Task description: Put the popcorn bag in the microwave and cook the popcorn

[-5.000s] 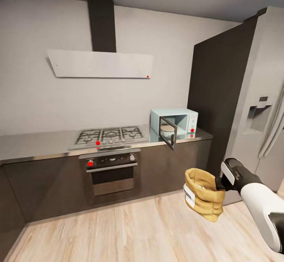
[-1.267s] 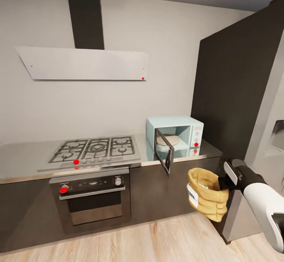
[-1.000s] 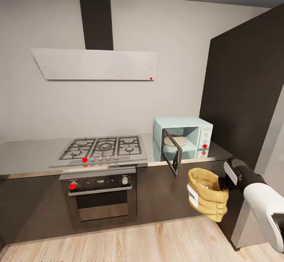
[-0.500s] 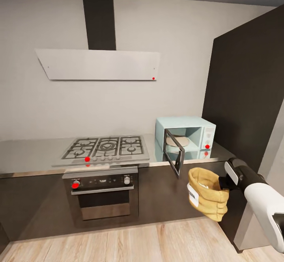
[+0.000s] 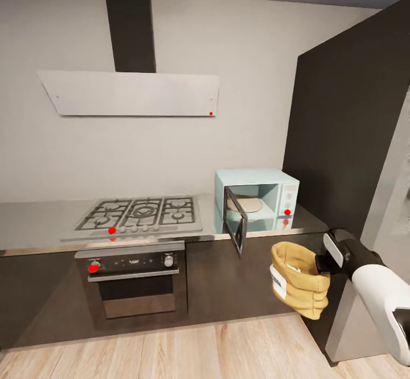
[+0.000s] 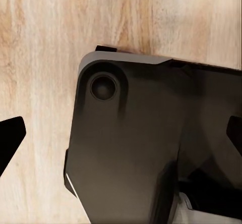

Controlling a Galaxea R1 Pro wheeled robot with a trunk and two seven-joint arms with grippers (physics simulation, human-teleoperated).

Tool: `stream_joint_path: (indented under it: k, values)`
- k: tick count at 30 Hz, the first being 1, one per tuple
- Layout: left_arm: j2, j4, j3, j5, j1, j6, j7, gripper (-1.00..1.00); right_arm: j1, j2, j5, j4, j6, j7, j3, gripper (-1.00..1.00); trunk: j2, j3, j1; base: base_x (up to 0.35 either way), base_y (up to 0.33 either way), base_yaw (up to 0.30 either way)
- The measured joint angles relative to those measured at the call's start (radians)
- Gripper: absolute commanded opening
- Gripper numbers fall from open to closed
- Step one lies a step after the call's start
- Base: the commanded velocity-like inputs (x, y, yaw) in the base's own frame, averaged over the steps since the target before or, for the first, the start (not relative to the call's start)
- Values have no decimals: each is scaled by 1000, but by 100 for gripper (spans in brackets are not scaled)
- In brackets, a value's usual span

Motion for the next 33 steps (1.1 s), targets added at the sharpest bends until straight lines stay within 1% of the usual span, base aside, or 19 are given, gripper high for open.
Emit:
stream_joint_path:
  k: [7,20,28,31,33]
  values:
    - [0,0,-1,0,0,0,0,100,0,9,-3,0,0,0,1,-100,0,0,0,0,-279,38]
    - [1,-1,-1,1,0,-1,0,100,0,7,-3,0,0,0,0,-100,0,0,0,0,-277,260]
    - [1,-2,0,1,0,-1,0,100,0,17,-10,-1,-1,1,0,-100,0,0,0,0,-40,45]
    - [1,-2,0,1,0,-1,0,100,0,36,-15,-3,-1,6,1,-100,0,0,0,0,0,0]
    - [1,-2,0,1,0,-1,0,100,0,41,-12,-12,0,7,1,-100,0,0,0,0,0,0]
